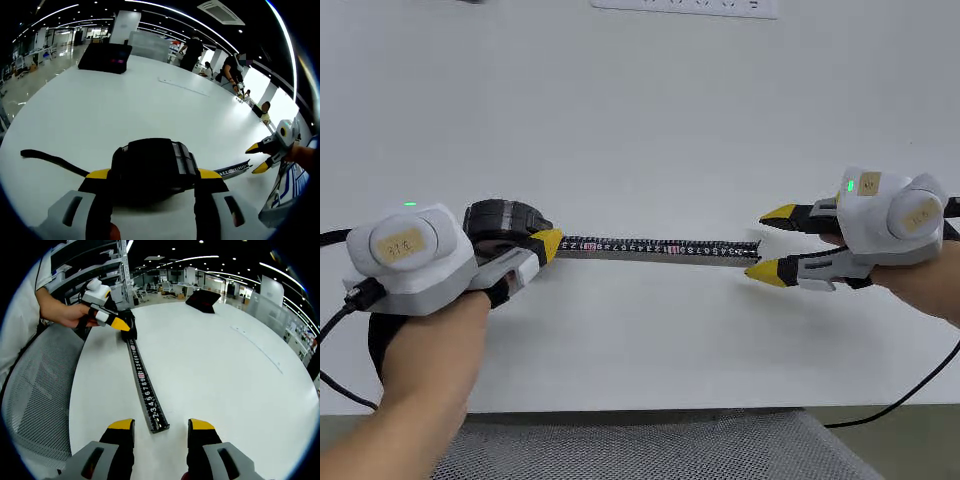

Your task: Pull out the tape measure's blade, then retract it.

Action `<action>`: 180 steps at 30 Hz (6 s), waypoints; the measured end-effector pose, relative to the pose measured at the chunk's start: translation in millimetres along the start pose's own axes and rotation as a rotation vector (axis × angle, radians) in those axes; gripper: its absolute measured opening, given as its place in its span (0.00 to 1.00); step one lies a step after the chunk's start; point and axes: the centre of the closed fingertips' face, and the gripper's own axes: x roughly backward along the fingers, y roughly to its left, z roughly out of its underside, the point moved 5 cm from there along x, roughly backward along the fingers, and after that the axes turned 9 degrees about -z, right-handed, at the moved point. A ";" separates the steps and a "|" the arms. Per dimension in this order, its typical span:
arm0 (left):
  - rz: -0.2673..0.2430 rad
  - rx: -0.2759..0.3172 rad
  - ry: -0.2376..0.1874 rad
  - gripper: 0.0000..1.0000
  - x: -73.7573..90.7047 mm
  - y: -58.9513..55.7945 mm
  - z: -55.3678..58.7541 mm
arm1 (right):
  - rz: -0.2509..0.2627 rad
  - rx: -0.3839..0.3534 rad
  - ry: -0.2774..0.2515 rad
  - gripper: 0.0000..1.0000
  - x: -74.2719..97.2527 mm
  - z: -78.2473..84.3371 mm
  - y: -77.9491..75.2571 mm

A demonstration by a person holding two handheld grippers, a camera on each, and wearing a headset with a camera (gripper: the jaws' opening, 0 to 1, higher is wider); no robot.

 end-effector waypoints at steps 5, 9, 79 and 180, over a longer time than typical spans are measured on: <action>-0.002 0.002 0.003 0.62 -0.3 0.0 0.4 | -0.013 0.015 0.018 0.37 -1.3 0.2 0.6; -0.002 0.001 0.004 0.62 -0.7 0.2 0.6 | -0.021 0.041 0.044 0.34 -2.7 2.1 0.2; -0.019 -0.021 0.028 0.58 -0.9 1.8 -0.7 | -0.062 0.166 0.173 0.11 -11.7 4.5 -2.8; 0.051 0.052 0.049 0.58 0.6 5.6 -0.1 | -0.179 0.220 0.034 0.11 -107.2 -86.5 18.0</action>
